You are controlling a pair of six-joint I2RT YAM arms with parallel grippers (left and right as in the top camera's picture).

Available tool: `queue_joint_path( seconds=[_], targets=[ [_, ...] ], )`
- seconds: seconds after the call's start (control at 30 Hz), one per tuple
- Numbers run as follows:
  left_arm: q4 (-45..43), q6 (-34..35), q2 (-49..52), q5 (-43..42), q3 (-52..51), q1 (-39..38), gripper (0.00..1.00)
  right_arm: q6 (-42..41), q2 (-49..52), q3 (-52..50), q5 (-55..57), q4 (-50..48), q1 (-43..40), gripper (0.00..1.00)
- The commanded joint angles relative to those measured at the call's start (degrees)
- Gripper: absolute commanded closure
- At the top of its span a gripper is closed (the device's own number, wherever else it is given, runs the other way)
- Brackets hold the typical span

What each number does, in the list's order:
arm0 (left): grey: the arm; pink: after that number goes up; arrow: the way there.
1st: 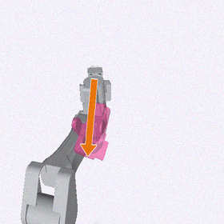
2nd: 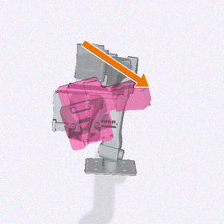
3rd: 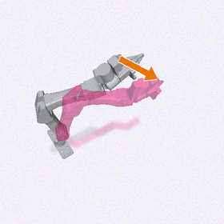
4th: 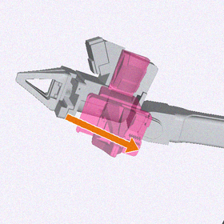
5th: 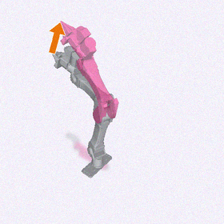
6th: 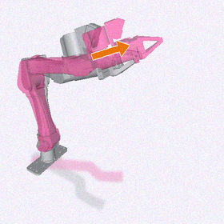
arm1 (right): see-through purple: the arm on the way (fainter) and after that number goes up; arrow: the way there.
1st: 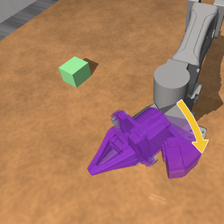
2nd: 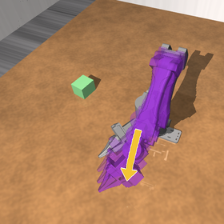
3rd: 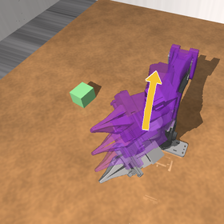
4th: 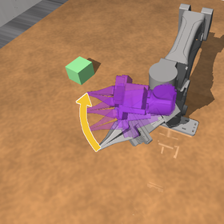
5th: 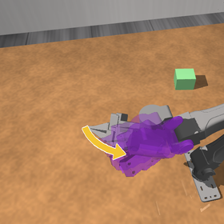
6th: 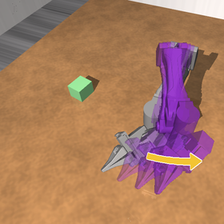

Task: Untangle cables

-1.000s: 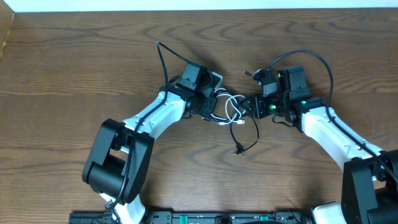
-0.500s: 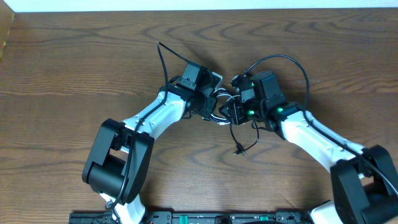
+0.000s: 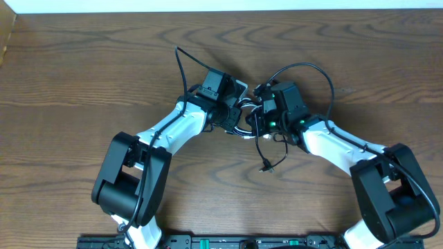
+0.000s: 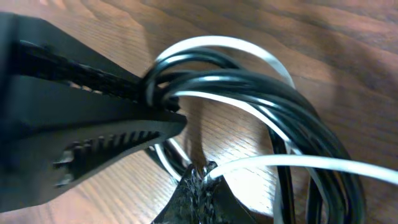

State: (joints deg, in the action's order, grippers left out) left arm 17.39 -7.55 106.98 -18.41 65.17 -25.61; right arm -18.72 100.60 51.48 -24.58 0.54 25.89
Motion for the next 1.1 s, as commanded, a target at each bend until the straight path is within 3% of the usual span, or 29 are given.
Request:
queue_joint_path(
  seconds=[0.0,0.17,0.43,1.07],
  targets=[
    [0.0,-0.6,0.7,0.5,-0.4,0.1,0.92,-0.7,-6.1,-0.2,-7.7,-0.8,-3.3,0.99],
    [0.0,-0.7,0.7,0.5,-0.4,0.1,0.92,-1.4,-12.5,-0.2,-13.6,-0.7,-8.3,0.99],
    [0.0,-1.3,0.6,0.0,-0.4,0.1,0.92,-2.5,-13.8,-0.2,-7.2,5.5,-13.7,0.99],
    [6.1,-16.2,-8.7,-24.6,-0.4,0.1,0.93,7.5,-12.5,-0.3,14.0,8.7,-14.0,0.99]
  ],
)
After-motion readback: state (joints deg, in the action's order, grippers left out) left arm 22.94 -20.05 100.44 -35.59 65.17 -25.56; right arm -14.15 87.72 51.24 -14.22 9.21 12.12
